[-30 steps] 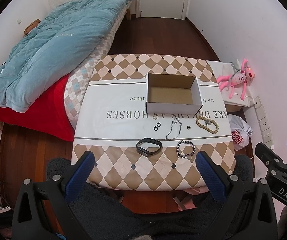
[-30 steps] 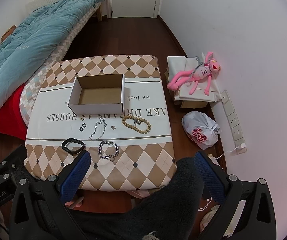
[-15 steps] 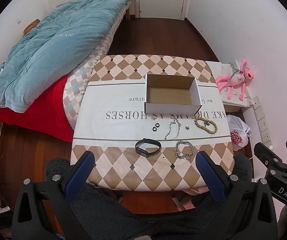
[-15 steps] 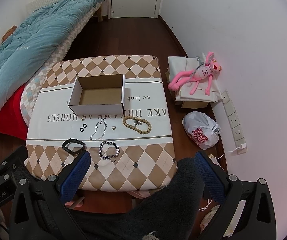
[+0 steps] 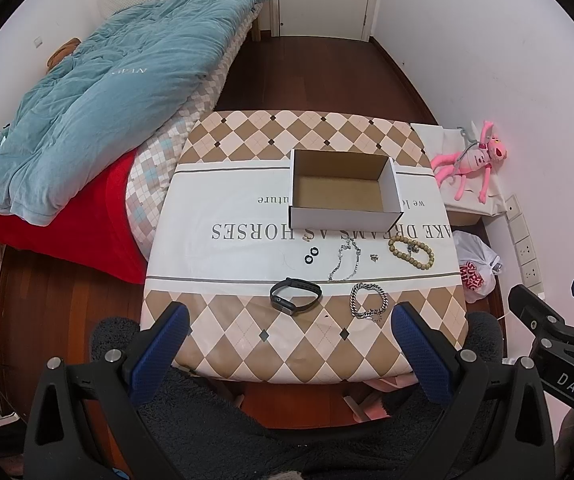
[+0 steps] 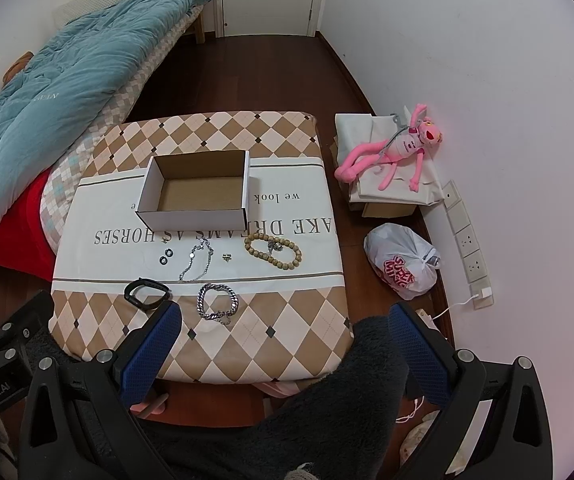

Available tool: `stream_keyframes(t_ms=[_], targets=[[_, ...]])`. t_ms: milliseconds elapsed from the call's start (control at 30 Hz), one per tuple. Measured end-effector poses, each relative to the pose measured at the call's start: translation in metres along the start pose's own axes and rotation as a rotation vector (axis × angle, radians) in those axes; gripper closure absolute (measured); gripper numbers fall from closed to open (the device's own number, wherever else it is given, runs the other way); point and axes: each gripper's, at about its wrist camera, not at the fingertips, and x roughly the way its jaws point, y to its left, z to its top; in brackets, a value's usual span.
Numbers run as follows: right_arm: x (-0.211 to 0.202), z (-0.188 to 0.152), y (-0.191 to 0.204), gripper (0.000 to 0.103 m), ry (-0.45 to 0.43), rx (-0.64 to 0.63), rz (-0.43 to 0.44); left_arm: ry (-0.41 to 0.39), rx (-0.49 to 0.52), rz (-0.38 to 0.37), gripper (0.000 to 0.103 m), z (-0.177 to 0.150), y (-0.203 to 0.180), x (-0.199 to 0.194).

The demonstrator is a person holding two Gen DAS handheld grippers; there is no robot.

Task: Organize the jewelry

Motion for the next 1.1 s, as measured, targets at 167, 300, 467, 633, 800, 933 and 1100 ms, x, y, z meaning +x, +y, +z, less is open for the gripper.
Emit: stream_keyframes(t_ms=[167, 300, 467, 633, 800, 933, 1100], targets=[[-0.0003, 0.0000, -0.0003, 0.000, 0.000, 0.001, 0.001, -0.002, 0.001, 0.000, 0.000, 0.0005, 0.0000, -0.0002], [-0.0009, -0.0001, -0.0010, 0.000, -0.001, 0.001, 0.000, -0.003, -0.001, 0.000, 0.000, 0.0014, 0.0005, -0.0015], [-0.0017, -0.0003, -0.0018, 0.000, -0.001, 0.001, 0.000, -0.001, 0.001, -0.002, 0.000, 0.0012, 0.0003, -0.0010], [-0.0027, -0.0002, -0.0016, 0.000, 0.001, 0.000, 0.003, -0.001, 0.001, -0.001, 0.000, 0.0035, -0.0004, -0.0018], [-0.0037, -0.0003, -0.0011, 0.000, -0.002, 0.000, 0.002, -0.001, 0.000, -0.004, 0.000, 0.0045, 0.0000, -0.0019], [-0.0038, -0.0010, -0.0017, 0.000, -0.003, -0.001, 0.001, -0.001, -0.001, -0.003, 0.000, 0.0029, 0.0002, -0.0018], [-0.0033, -0.0021, -0.0029, 0.000, 0.000, 0.005, 0.007, 0.005, 0.002, 0.008, 0.000, 0.0075, 0.0005, 0.0018]])
